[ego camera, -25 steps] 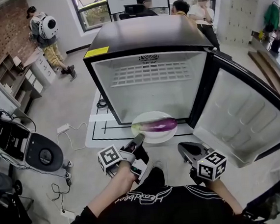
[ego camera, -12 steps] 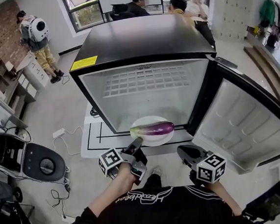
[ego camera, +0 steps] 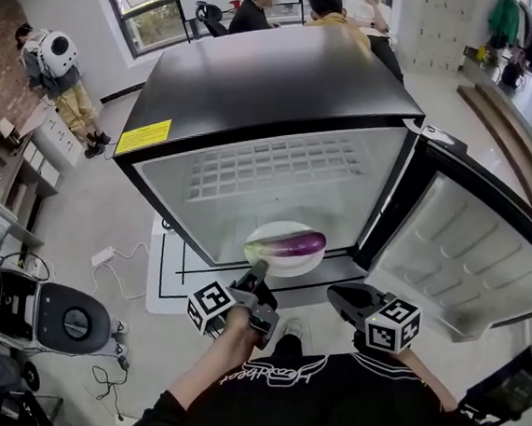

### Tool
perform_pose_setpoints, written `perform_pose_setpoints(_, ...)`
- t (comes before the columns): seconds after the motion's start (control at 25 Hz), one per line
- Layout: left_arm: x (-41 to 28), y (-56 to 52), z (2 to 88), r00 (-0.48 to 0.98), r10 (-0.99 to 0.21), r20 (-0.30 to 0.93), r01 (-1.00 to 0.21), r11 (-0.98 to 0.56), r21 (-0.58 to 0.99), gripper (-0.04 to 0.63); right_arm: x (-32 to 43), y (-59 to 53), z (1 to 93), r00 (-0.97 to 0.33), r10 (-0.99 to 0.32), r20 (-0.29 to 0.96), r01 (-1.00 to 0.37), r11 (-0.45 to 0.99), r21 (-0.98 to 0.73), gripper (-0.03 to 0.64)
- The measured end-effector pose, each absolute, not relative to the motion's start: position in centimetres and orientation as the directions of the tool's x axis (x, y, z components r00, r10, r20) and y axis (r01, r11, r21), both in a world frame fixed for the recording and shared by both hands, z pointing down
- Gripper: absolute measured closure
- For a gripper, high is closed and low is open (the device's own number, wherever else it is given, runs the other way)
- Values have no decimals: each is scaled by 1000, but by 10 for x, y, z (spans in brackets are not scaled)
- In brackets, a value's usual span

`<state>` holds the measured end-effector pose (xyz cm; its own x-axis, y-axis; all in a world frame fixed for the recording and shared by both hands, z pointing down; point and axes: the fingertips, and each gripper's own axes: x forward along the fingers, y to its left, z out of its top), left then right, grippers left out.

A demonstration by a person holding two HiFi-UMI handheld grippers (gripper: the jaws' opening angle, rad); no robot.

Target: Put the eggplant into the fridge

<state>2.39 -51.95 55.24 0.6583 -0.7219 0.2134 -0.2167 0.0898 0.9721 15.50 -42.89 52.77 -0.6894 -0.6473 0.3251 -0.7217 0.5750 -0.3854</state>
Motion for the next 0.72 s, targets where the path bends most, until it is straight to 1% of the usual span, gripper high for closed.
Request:
perform_pose_setpoints(0.32, 23, -541, 571, 635, -718, 285, -282, 128, 951, 569, 148, -439, 531, -690, -640, 338, -722, 569, -394, 611)
perform_pose_setpoints(0.52, 28, -553, 580, 619, -715, 326, -291, 177, 940, 571, 146, -447, 534, -686, -641, 344, -725, 560, -402, 611)
perform_pose_setpoints(0.72, 35, -565, 585, 618, -708, 342, -290, 198, 936, 569, 140, -455, 536, -693, -632, 347, -718, 566, -405, 611)
